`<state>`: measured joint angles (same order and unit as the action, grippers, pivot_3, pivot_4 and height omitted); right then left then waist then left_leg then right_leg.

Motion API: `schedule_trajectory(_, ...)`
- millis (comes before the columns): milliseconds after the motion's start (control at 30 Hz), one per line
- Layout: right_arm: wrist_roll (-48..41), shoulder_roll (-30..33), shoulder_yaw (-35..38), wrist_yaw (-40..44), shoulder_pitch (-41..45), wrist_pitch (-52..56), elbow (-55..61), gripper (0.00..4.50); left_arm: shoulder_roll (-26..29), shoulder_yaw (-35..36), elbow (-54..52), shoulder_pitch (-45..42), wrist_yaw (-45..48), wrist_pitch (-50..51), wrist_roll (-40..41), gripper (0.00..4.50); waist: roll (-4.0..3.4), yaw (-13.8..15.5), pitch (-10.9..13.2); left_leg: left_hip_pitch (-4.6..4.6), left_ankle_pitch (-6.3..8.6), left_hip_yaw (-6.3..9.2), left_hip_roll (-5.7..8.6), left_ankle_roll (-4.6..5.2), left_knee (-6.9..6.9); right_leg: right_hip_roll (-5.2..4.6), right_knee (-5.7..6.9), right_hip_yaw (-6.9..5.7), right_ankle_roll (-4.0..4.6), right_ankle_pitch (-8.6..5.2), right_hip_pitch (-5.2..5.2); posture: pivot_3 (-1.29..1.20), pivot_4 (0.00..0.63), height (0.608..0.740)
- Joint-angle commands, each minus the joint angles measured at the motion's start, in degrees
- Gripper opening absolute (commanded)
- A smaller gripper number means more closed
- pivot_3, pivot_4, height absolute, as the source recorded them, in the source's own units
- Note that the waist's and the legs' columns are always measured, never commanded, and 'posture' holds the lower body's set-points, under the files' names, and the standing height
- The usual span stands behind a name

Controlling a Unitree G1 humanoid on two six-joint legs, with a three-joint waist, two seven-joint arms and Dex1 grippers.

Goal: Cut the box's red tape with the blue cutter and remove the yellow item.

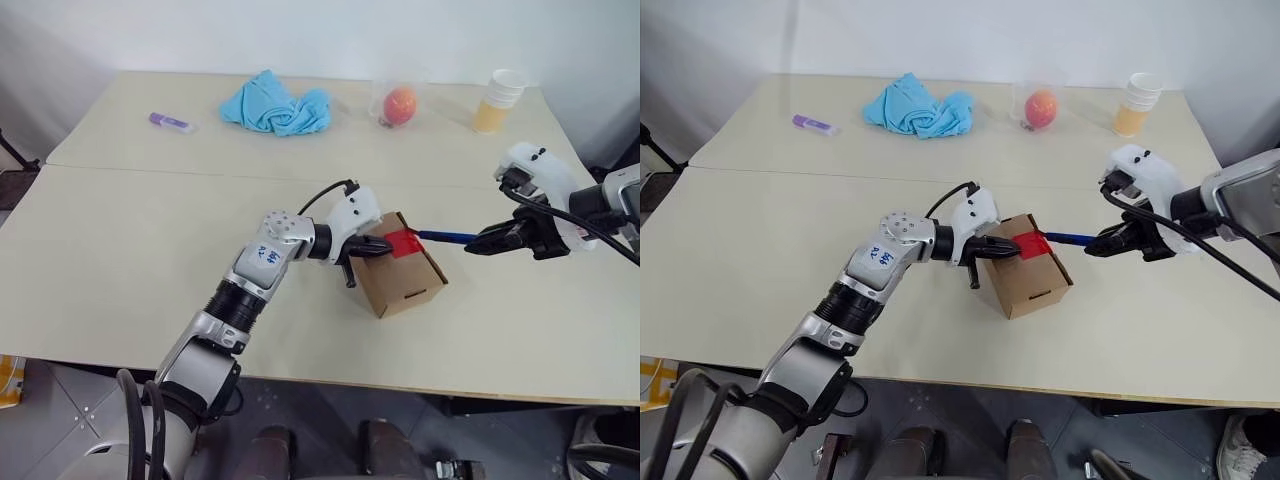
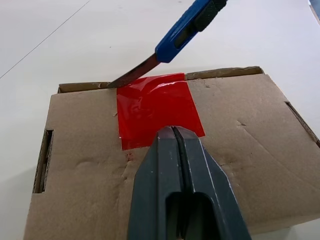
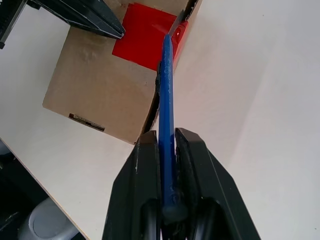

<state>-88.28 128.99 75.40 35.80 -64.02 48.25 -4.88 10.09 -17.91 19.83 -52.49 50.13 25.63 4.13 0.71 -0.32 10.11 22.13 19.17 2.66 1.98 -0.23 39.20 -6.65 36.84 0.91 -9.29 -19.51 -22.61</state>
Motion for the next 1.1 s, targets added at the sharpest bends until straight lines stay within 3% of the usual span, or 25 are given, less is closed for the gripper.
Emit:
schedule_trajectory(33, -0.5, 0.0, -0.1, 2.4, -0.4, 2.5, 2.0, 0.16, 0.7, -0.9, -0.5, 1.6, -0.3, 1.3, -1.1, 0.0, 0.0, 0.0, 0.0, 0.0, 0.0, 0.0, 0.0, 0.0, 0.0, 0.0, 0.0, 0.0, 0.0, 0.0, 0.0, 0.0, 0.15, 0.74)
schedule_trajectory(767, -2.9, 0.0, -1.7, 3.4, -0.8, 7.7, 1.3, 0.16, 1.5, -0.6, -1.6, 2.1, -0.6, 2.6, -1.0, 0.0, 0.06, -0.1, 0.0, -0.06, 0.01, -0.09, -0.02, 0.01, 0.01, 0.03, 0.04, 0.13, 0.0, 0.0, -0.01, 0.0, 0.15, 0.74)
schedule_trajectory(1100, -7.9, 0.0, 1.0, -4.5, -3.7, 1.9, 0.7, 0.16, 1.4, -0.6, -1.5, 1.9, -0.7, 2.5, -0.8, 0.0, 0.12, -0.4, -0.1, -0.12, 0.01, -0.11, -0.08, 0.01, 0.01, 0.09, 0.1, 0.27, -0.04, 0.02, -0.02, 0.0, 0.15, 0.74)
